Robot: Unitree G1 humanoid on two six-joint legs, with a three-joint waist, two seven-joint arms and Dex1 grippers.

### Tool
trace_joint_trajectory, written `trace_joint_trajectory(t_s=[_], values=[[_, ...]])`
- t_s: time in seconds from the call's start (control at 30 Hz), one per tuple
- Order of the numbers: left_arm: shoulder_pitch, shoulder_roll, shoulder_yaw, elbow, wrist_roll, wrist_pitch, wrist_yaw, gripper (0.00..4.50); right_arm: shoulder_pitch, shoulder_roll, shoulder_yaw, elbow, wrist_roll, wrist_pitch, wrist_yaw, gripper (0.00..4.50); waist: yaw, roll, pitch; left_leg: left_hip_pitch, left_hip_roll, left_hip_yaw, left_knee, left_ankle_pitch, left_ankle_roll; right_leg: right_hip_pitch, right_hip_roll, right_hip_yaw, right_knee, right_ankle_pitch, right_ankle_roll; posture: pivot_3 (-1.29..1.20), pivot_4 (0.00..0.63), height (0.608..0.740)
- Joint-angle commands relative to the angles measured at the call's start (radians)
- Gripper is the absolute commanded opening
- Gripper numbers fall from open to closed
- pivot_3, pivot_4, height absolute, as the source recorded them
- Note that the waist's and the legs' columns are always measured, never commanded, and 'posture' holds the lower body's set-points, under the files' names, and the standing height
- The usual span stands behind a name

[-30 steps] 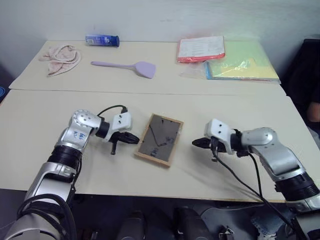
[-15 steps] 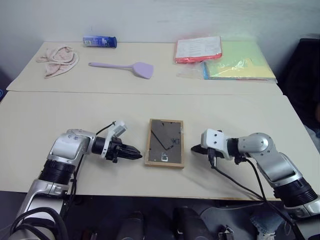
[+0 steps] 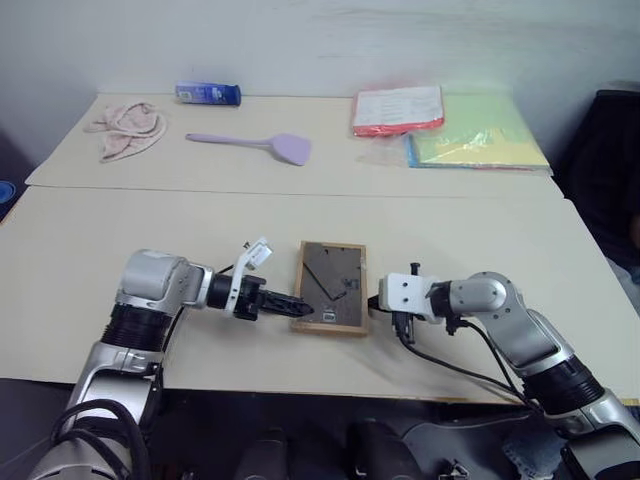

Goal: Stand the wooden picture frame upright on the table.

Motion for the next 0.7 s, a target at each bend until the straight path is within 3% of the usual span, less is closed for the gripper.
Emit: trace_joint_trajectory(t_s=[0.03, 0.17, 0.37, 0.53, 0.6, 0.7], values=[[0.006, -0.091, -0.014, 0.042, -0.028, 0.038, 0.067, 4.48, 0.014, 0.016, 0.020, 0.000, -0.010, 0.004, -0.002, 0.00, 0.001, 0.000, 0.000, -0.001, 0.000, -0.001, 0.000, 0.001, -0.001, 0.000, 0.000, 0.000, 0.000, 0.000, 0.000, 0.00, 0.150, 0.740], [-0.005, -0.135, 0.049, 0.056, -0.043, 0.024, 0.106, 3.95, 0.047, -0.010, -0.002, -0.017, -0.009, 0.001, 0.003, 0.00, 0.002, 0.000, -0.001, -0.001, -0.001, -0.001, 0.001, 0.001, -0.001, 0.000, -0.001, -0.001, 0.000, 0.000, 0.000, 0.00, 0.150, 0.740], [-0.007, -0.103, 0.090, 0.066, -0.078, 0.020, 0.106, 2.13, 0.100, -0.049, -0.046, -0.065, 0.006, 0.006, 0.003, 0.00, -0.002, -0.001, -0.001, -0.004, -0.001, -0.001, 0.001, 0.001, -0.003, -0.002, 0.000, -0.001, 0.000, 0.000, 0.000, 0.00, 0.150, 0.740], [-0.011, -0.052, 0.114, 0.007, -0.158, 0.011, 0.062, 1.10, 0.153, -0.105, -0.177, -0.181, 0.107, 0.104, 0.009, 0.00, -0.002, -0.001, 0.001, -0.005, -0.001, -0.001, 0.001, 0.001, -0.004, -0.002, -0.001, -0.001, -0.002, 0.000, 0.000, 0.00, 0.150, 0.740], [-0.015, -0.035, 0.130, -0.023, -0.192, -0.004, 0.042, 1.10, 0.148, -0.117, -0.275, -0.262, 0.260, 0.273, 0.037, 0.17, -0.003, -0.001, 0.004, -0.005, -0.001, -0.001, 0.001, 0.001, -0.004, -0.002, -0.001, -0.001, -0.003, 0.000, 0.000, 0.00, 0.150, 0.740], [-0.017, 0.007, 0.106, -0.081, -0.211, -0.067, -0.008, 1.09, 0.038, -0.143, -0.457, -0.376, 0.634, 0.652, 0.077, 0.78, -0.006, 0.000, 0.007, -0.005, 0.000, -0.001, 0.000, 0.002, -0.005, -0.004, 0.000, -0.001, -0.002, 0.000, 0.000, 0.00, 0.150, 0.740]])
